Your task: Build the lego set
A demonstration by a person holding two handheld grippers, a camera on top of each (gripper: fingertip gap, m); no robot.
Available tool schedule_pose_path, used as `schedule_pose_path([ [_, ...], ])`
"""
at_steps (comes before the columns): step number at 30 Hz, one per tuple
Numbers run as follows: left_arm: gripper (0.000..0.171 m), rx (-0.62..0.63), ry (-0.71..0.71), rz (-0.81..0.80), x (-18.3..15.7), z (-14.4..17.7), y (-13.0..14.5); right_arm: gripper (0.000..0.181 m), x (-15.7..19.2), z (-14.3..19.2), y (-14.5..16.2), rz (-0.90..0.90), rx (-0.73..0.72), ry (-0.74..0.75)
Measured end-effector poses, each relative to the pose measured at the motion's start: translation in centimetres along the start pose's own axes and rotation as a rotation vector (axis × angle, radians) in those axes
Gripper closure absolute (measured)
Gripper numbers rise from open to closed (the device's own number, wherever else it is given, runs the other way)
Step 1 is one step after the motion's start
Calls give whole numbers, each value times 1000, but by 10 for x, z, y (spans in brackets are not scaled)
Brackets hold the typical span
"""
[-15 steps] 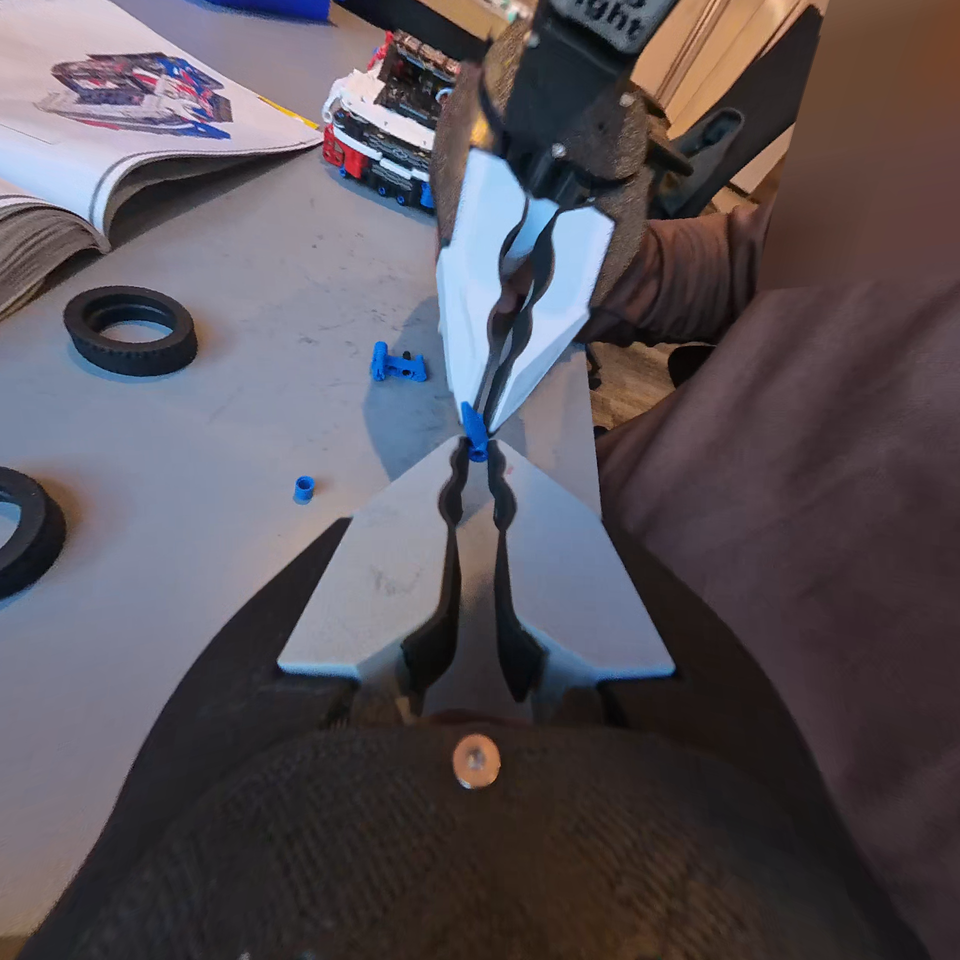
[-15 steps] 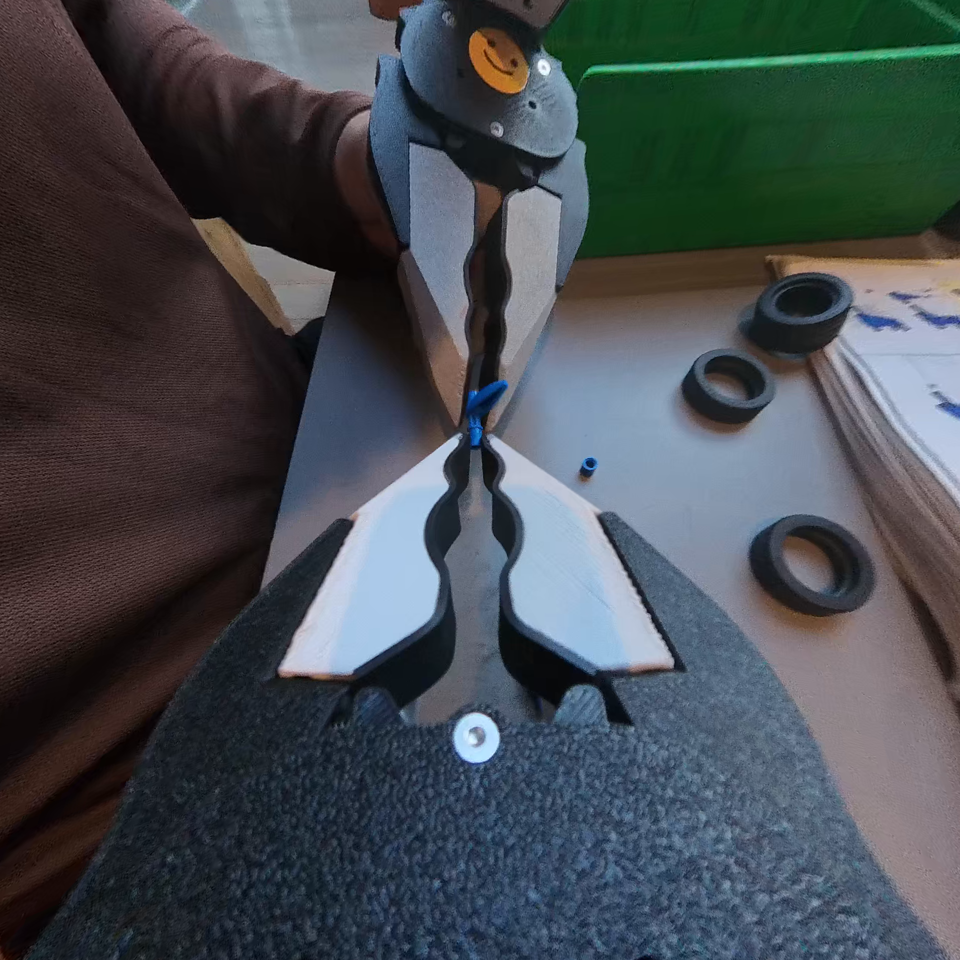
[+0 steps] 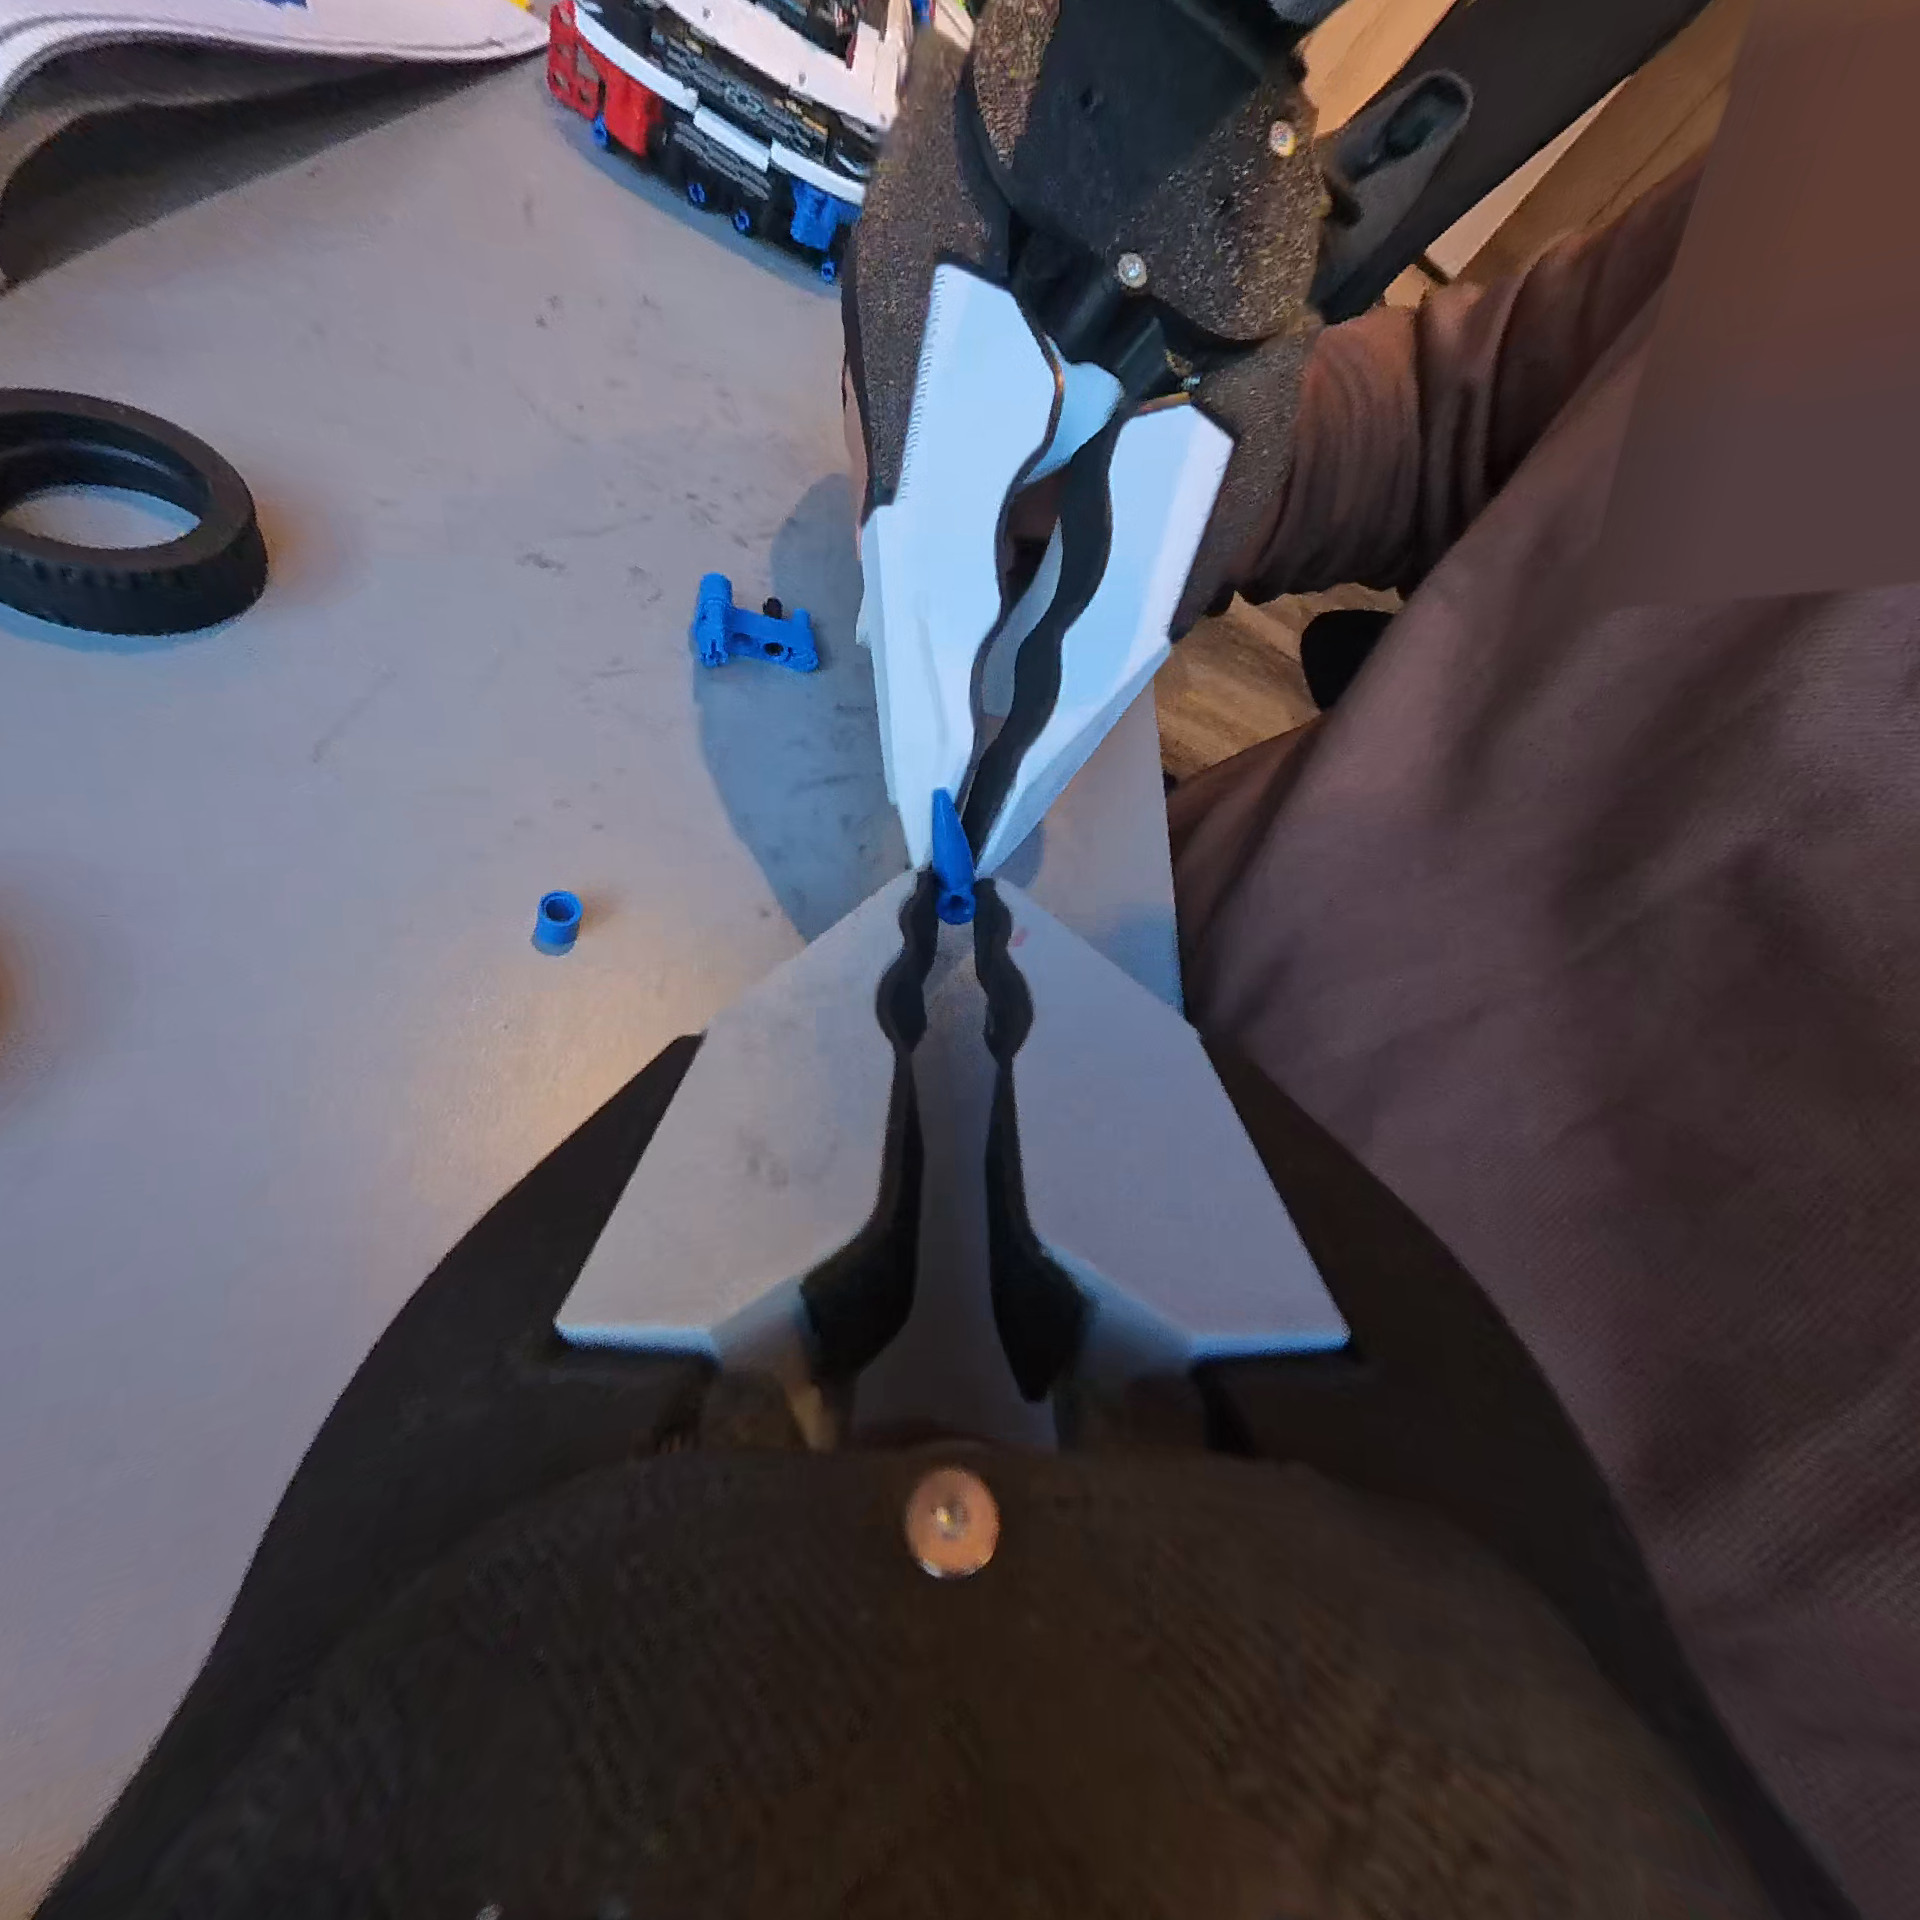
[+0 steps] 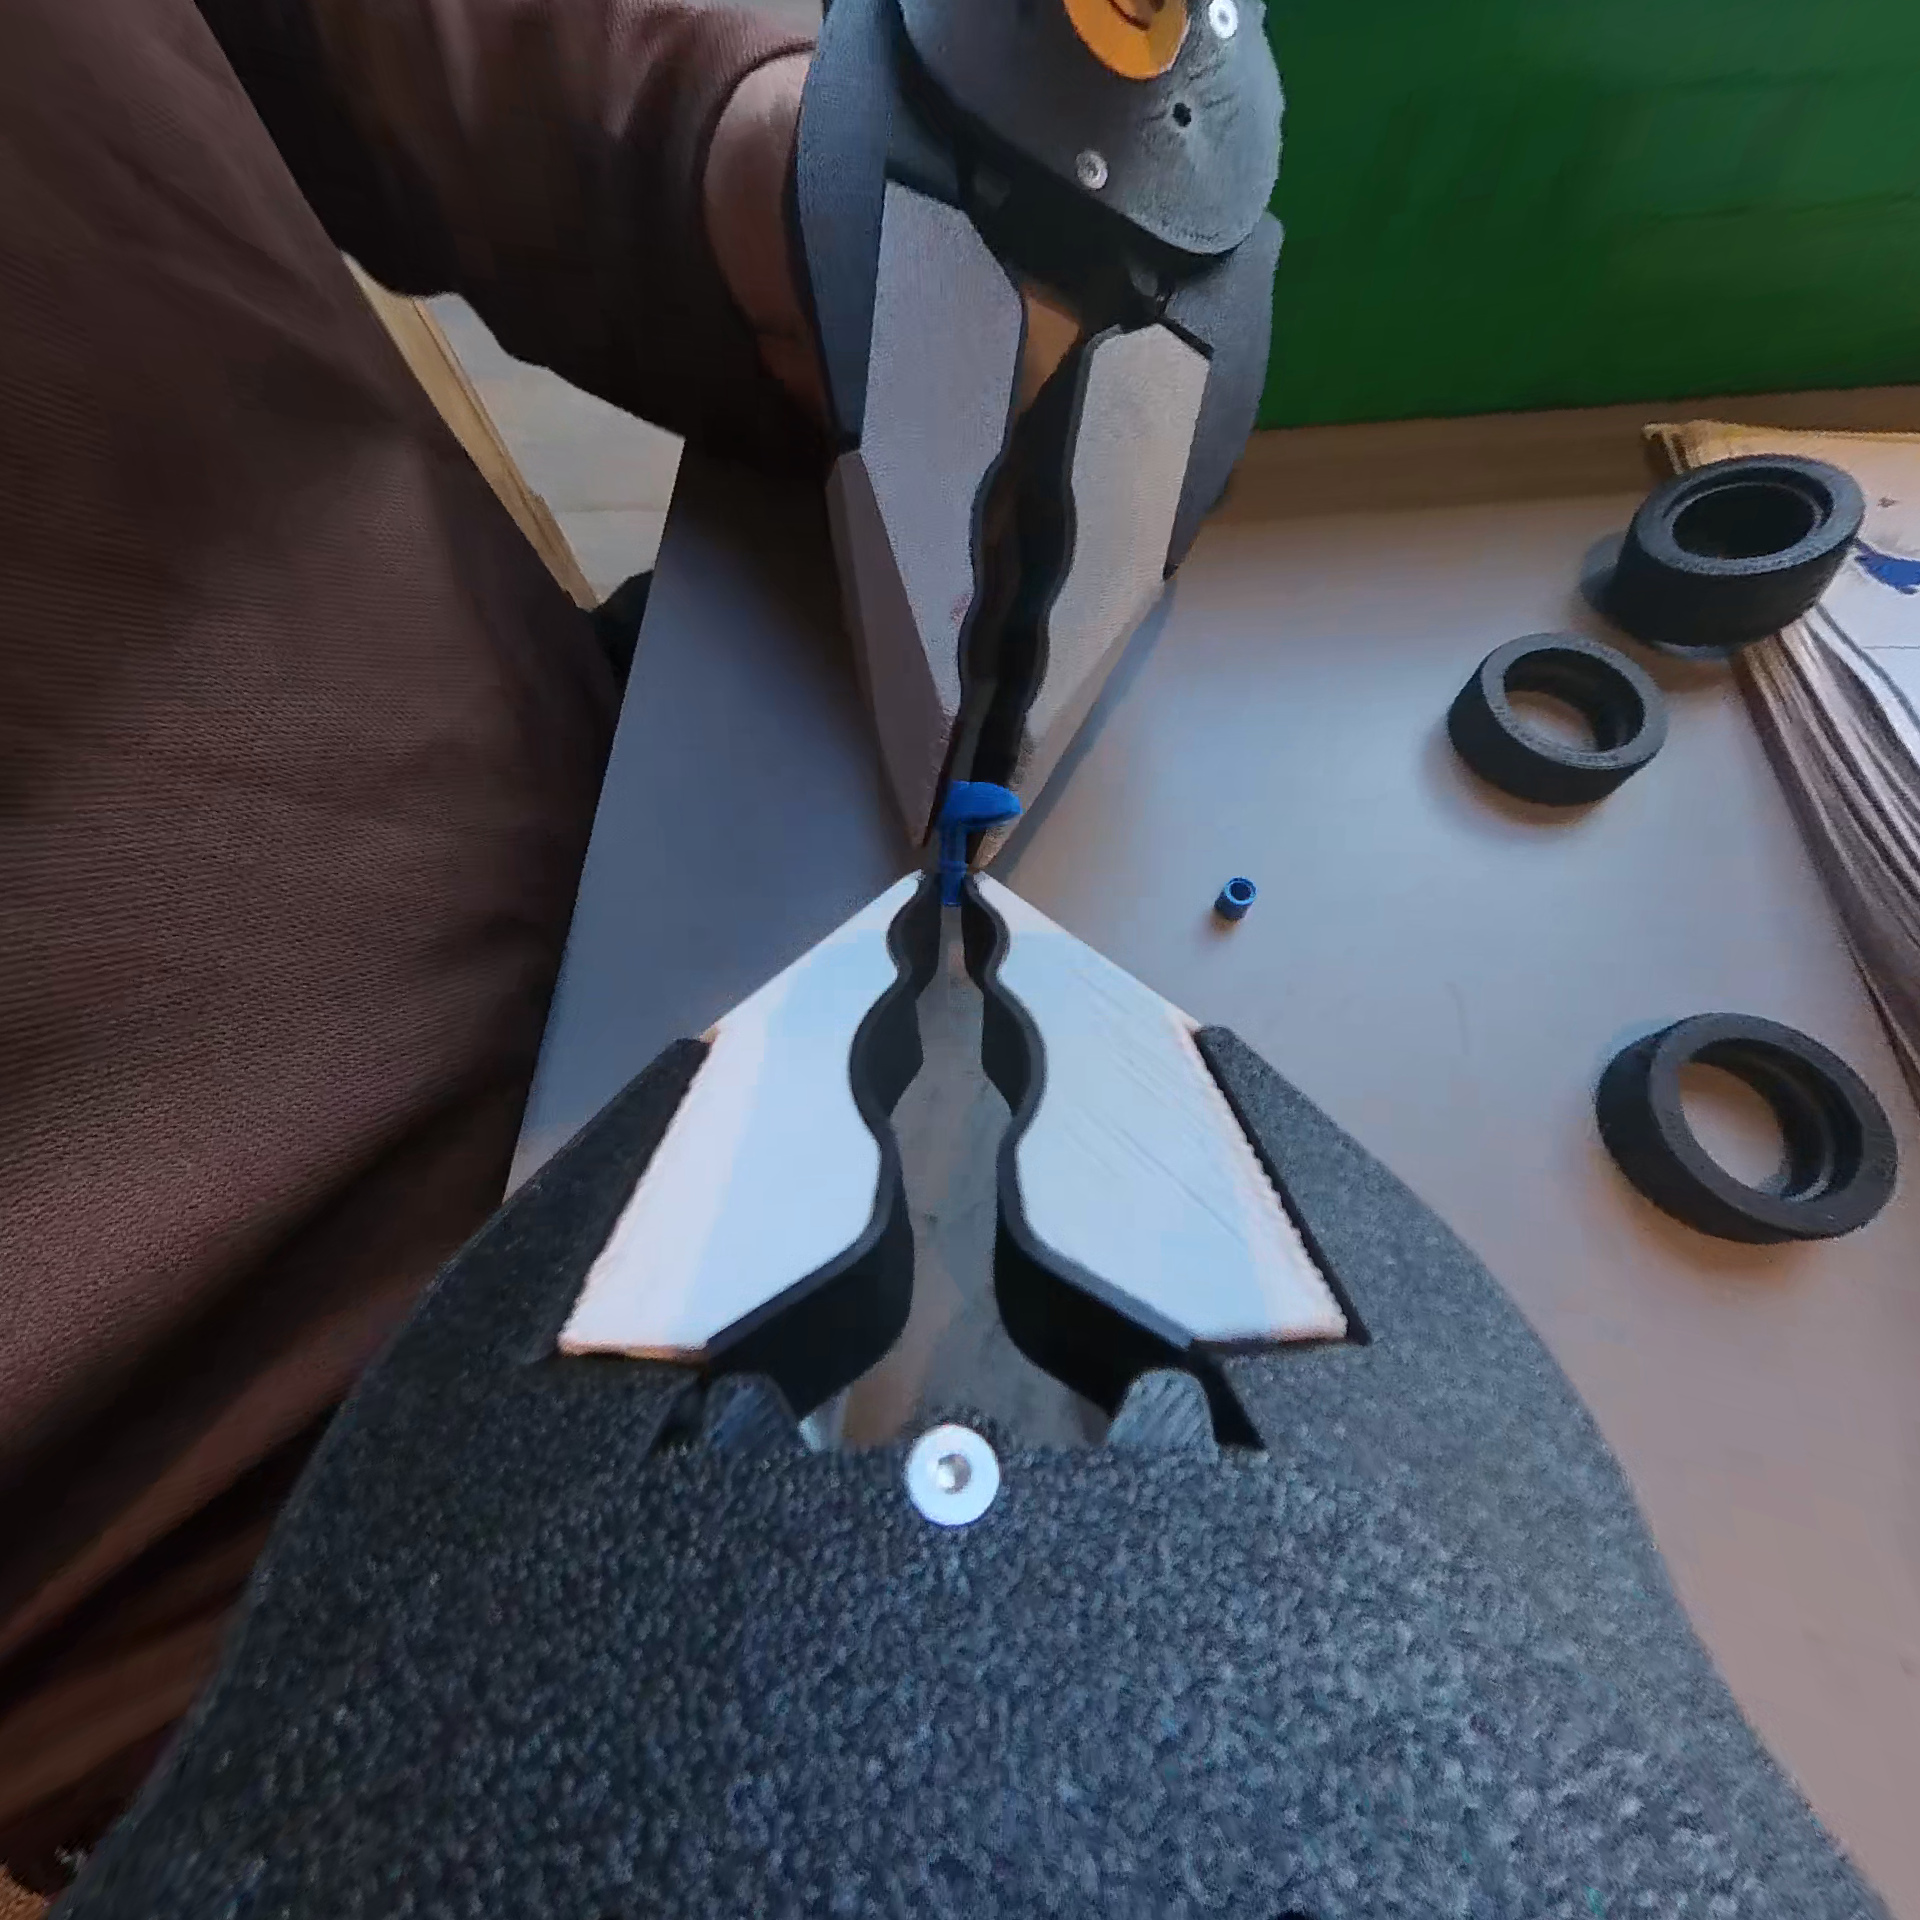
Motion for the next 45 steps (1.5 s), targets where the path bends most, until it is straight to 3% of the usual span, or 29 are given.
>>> schedule_pose_path([
  [7,167,132,-77,-11,7,-7,6,178,-1,-12,9,3,128,21],
  [12,168,270,-262,-285,4,-13,4,172,-15,-17,13,-117,189,82],
  [16,167,301,-394,-507,-6,-12,1,155,-29,-3,12,-355,67,79],
  [20,167,329,-574,-852,-16,-15,0,131,-36,3,11,-644,-125,-7],
  [23,167,332,-630,-991,-23,-25,3,133,-43,6,12,-720,-202,68],
  [25,167,348,-615,-944,-20,-28,6,148,-44,8,12,-702,-202,115],
  [27,167,374,-608,-878,-12,-24,13,143,-42,12,10,-626,-147,148],
  [31,168,286,-568,-732,-9,-13,14,148,-36,12,6,-459,-17,159],
  [37,167,282,-620,-960,-18,-18,14,155,-33,-9,0,-458,-34,124],
  [39,167,319,-603,-1016,-21,-21,19,168,-33,-13,0,-455,-39,116],
  [41,167,352,-598,-1085,-22,-23,25,181,-31,-16,3,-430,-5,127],
  [45,167,392,-636,-1137,-20,-22,30,181,-25,-22,6,-371,96,171],
])
Point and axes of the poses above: each gripper's, where its closed fingertips meet, z back along the fingers, y out of its underside, x = y × z across the jaws, the point moved 10 cm from there along z, back along the fingers, and after that the axes turned 13 degrees about -x, right-handed, at the moved point
